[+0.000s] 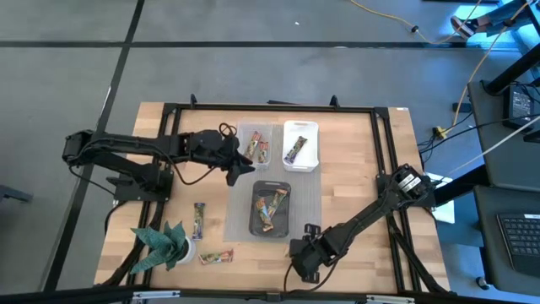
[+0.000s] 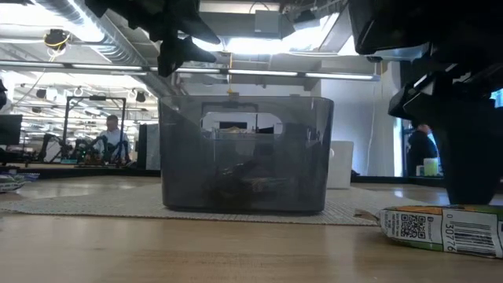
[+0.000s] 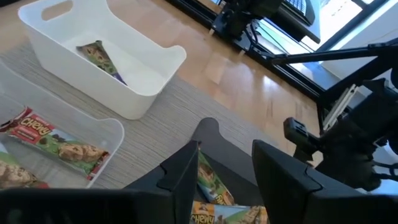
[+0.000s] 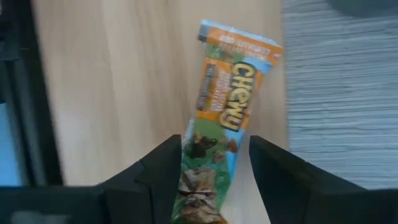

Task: Pick and place Granola Bars by type
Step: Put the yellow granola bar into the black bin

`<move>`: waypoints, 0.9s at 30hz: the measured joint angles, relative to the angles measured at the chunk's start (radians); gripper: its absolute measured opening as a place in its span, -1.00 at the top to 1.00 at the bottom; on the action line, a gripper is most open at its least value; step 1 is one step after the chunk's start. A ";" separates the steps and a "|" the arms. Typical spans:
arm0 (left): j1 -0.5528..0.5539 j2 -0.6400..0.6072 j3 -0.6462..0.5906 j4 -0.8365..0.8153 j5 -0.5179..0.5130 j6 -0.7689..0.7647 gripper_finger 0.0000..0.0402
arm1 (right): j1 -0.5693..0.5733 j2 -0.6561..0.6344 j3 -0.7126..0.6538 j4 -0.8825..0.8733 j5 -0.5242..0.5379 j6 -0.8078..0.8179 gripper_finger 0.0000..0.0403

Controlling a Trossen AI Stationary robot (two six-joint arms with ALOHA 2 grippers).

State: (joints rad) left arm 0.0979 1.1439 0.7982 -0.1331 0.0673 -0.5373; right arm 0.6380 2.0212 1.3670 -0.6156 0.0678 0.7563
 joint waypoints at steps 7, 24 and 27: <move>0.000 0.000 0.000 0.001 0.000 0.000 0.28 | 0.000 0.000 0.000 -0.025 0.045 0.000 0.05; 0.000 0.000 0.000 0.001 0.000 0.000 0.28 | 0.000 0.045 0.006 -0.024 0.030 0.048 0.05; 0.000 0.000 0.000 0.001 0.000 0.000 0.28 | 0.000 0.041 0.004 -0.024 0.033 0.050 0.08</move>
State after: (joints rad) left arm 0.0978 1.1439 0.7982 -0.1326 0.0676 -0.5369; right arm 0.6376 2.0624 1.3708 -0.6399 0.1009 0.8066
